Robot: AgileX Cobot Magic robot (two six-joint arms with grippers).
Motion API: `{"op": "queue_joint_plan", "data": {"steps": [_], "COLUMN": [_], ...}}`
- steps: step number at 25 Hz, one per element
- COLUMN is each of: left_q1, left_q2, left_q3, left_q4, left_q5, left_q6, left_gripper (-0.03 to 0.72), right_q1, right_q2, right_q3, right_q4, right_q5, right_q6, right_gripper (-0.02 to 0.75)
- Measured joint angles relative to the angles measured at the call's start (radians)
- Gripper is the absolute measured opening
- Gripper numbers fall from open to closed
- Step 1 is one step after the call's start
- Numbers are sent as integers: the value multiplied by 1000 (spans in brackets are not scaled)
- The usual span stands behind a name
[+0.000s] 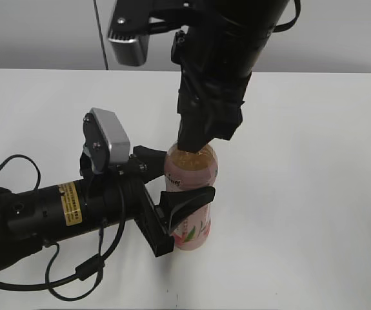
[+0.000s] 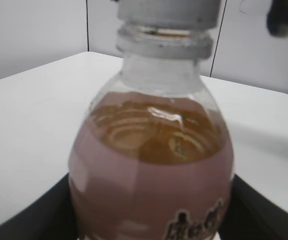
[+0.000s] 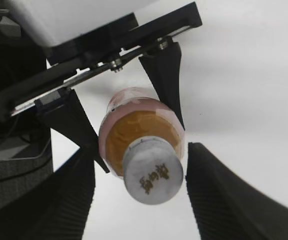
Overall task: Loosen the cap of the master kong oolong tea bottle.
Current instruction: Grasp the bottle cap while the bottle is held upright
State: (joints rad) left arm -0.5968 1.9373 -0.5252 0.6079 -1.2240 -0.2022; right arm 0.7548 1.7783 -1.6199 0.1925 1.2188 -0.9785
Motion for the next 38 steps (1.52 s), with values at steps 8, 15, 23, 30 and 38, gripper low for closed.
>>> {"op": "queue_joint_plan", "data": {"steps": [8,15,23,30,38], "left_q1": [0,0,0,0,0], "left_q2": [0,0,0,0,0], "left_q3": [0,0,0,0,0], "left_q4": [0,0,-1,-1,-1], "left_q5": [0,0,0,0,0], "left_q6": [0,0,0,0,0], "left_gripper": [445,445,445,445,445], "right_q1": [0,0,0,0,0], "right_q2": [-32,-32,-32,-32,8], "right_q3": [-44,-44,4,12,12], "right_q4": [-36,-34,-60,-70,-56], "right_q5": [3,4,4,5,5], "right_q6": [870,1214,1300,1302,1302], "right_gripper": [446,448,448,448,448]}}
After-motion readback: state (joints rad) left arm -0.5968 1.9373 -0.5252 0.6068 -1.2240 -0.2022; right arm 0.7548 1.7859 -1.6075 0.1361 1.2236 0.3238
